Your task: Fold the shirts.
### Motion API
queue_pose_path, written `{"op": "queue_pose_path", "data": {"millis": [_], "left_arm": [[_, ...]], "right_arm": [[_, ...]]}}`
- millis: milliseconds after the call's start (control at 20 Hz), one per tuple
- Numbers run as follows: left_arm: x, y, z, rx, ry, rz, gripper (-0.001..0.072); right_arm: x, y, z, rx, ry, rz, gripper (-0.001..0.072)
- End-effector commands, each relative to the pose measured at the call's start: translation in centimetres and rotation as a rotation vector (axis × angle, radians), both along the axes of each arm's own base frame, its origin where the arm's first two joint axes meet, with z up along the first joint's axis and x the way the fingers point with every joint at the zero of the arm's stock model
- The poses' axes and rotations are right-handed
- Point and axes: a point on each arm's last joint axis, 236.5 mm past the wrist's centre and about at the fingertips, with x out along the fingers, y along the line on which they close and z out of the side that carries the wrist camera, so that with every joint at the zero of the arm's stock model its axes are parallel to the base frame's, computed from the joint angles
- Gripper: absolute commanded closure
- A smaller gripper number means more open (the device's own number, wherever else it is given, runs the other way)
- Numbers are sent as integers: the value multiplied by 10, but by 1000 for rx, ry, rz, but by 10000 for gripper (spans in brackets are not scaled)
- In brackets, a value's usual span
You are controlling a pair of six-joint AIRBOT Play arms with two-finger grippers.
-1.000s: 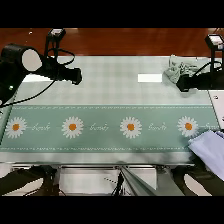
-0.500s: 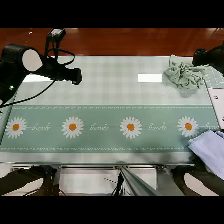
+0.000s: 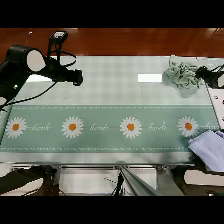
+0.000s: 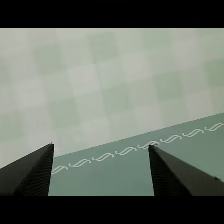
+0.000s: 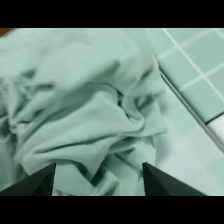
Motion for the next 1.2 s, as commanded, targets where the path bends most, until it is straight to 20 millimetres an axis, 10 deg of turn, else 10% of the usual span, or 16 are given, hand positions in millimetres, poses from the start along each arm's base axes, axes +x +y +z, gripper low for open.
{"op": "queue_pose_path", "data": {"millis": [0, 250, 400, 500, 600, 800, 1000, 1150], "left_arm": [[-2, -6, -4, -23, 20, -2, -13], [-3, -7, -3, -28, 22, -2, -13], [-4, -12, -2, -54, 30, -3, -13], [-8, -21, 1, -97, 43, -5, -13], [-14, -24, 11, -111, 63, -15, -13], [-8, -41, 77, -192, -31, -60, -13], [-13, -60, 190, -342, -243, -121, -13], [-42, -58, 259, -407, -373, -158, -13]], "right_arm": [[2, -7, -51, 110, 26, -79, 119], [34, 11, -62, 162, -100, -96, 160], [50, 30, -55, 142, -157, -53, 675], [59, 42, -31, 128, -213, -24, 678], [64, 54, 21, 100, -300, 14, 678], [42, 85, 189, 25, -578, 98, 679], [-41, 148, 361, -129, -887, 262, 679], [-121, 199, 438, -136, -1047, 385, 678]]}}
